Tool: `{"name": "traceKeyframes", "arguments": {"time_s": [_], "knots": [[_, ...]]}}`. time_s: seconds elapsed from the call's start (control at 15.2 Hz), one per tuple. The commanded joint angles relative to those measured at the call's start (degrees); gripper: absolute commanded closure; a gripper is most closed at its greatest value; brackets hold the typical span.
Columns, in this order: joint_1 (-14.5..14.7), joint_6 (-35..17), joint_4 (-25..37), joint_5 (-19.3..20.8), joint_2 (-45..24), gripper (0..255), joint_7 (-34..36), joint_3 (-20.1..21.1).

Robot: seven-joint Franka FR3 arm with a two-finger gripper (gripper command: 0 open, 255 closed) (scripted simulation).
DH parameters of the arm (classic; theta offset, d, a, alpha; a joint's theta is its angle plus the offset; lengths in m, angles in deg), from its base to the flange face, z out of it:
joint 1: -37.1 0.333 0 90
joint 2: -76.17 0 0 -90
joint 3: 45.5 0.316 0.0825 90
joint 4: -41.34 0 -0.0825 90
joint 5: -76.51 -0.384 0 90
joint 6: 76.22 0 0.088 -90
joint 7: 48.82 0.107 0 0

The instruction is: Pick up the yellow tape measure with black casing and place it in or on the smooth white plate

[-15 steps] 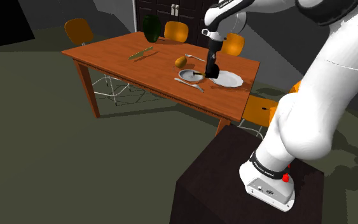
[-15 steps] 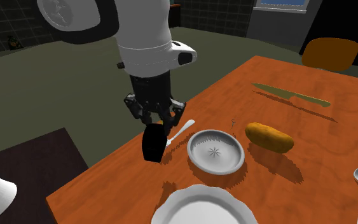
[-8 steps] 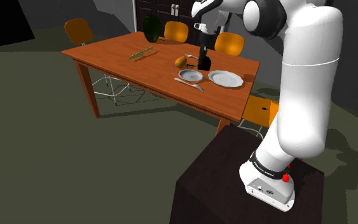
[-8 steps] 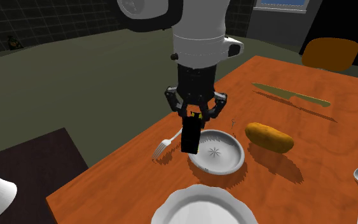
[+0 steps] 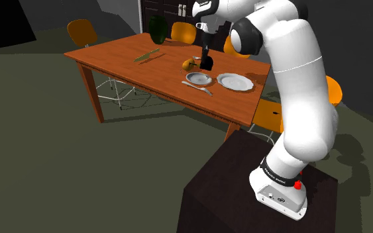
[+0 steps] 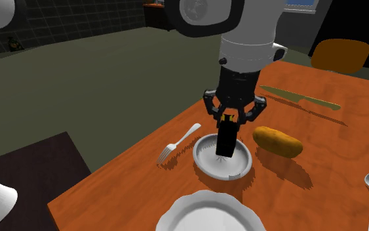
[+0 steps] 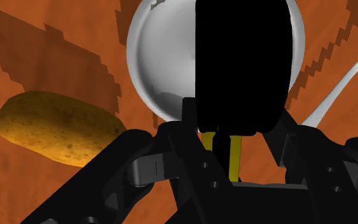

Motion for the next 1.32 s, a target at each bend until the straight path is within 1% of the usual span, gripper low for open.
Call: {"name": "traceKeyframes", "arguments": {"time_s": [0.0,0.73,1.25], "knots": [[-0.27,-0.95,-0.27,-0.46,-0.77,255,-0.33,0.32],[0.00,-7.98,-5.24,-2.63,-3.53,255,-2.24,1.77],[0.02,-7.98,-5.24,-2.66,-3.54,255,-2.25,1.74]]}}
